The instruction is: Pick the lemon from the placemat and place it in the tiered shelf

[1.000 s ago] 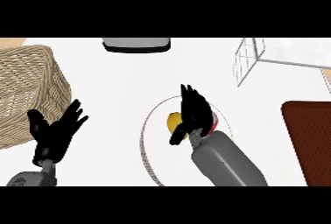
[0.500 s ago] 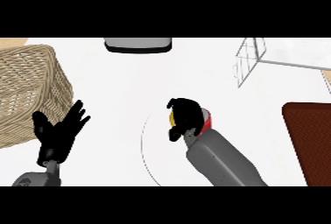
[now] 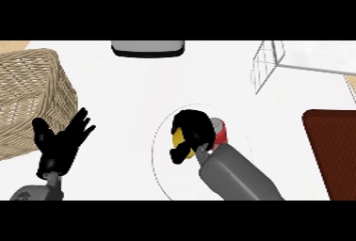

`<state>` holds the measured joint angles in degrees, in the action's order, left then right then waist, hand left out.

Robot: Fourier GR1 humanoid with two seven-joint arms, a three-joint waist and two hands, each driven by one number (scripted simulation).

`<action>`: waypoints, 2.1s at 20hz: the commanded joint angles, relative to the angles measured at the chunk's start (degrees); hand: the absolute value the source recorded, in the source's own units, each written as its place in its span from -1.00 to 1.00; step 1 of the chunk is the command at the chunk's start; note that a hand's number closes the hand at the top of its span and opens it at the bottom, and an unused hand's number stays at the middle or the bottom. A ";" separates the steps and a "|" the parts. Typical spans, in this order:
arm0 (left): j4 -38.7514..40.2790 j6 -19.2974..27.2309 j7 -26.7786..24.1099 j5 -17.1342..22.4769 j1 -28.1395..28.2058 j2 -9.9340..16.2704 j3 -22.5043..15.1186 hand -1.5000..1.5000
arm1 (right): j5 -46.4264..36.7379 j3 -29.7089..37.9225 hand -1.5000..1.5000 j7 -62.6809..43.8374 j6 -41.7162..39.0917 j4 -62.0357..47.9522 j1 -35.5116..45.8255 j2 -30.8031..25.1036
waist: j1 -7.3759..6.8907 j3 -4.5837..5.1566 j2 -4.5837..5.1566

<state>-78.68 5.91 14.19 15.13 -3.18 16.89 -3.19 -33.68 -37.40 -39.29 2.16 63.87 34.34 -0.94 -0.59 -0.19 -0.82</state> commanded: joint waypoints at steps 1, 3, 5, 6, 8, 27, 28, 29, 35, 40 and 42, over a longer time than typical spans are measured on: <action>3.29 -3.49 -2.11 1.10 2.48 1.33 2.31 0.00 | 0.97 2.00 1.00 2.43 -2.02 8.07 -5.97 -4.85 | 0.91 0.21 0.70; 3.36 1.25 0.30 -1.43 -0.47 -1.86 -0.24 0.00 | 4.90 6.25 1.00 7.51 -4.28 11.21 -7.84 -12.66 | 1.88 0.19 0.69; 1.63 -0.96 -0.84 0.28 3.10 -0.22 1.05 0.00 | 10.15 12.91 1.00 14.03 -7.91 9.40 -8.64 -21.40 | 1.96 0.16 0.79; 0.13 0.25 -0.20 -0.52 3.44 -1.00 0.36 0.00 | 10.46 14.15 1.00 14.19 -9.89 11.87 -7.74 -23.26 | 1.46 0.17 0.65; 1.33 -1.34 0.03 0.16 2.91 -0.31 1.01 0.00 | 11.59 16.91 1.00 17.09 -7.04 16.81 -11.93 -24.92 | 1.72 0.18 0.62; 0.71 -1.49 0.80 -0.93 2.46 -1.17 2.20 0.00 | 22.50 46.05 1.00 -11.17 -18.20 46.45 0.98 -41.28 | 0.62 0.22 0.72; 4.57 -1.74 -1.34 -2.05 0.08 -1.50 2.03 0.00 | 24.99 47.23 1.00 -14.64 -20.07 46.00 5.97 -42.93 | 0.82 0.28 0.76; 4.43 -1.38 0.95 -1.88 -1.69 -1.59 1.91 0.00 | 25.99 49.75 1.00 -10.02 -20.71 40.81 6.22 -44.14 | 0.70 0.24 0.88; -1.02 -3.32 3.81 -0.35 1.70 -0.01 2.87 0.00 | 25.45 53.68 1.00 -6.12 -21.95 27.26 13.61 -48.13 | -0.32 0.21 0.90; 3.78 -3.37 -1.10 -2.71 0.33 -2.17 2.10 0.00 | 21.37 51.20 1.00 -0.20 -21.53 13.18 22.77 -49.90 | -0.57 0.27 1.15; -0.03 -3.13 0.86 -1.98 2.32 -0.94 3.21 0.00 | 20.75 51.20 1.00 1.43 -22.65 10.15 24.55 -51.16 | -0.61 0.24 0.99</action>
<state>-79.14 3.04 13.95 13.51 -3.33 15.41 -0.39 -11.93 13.64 -40.92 -19.02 81.24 54.49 -49.98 -1.16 -0.19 0.00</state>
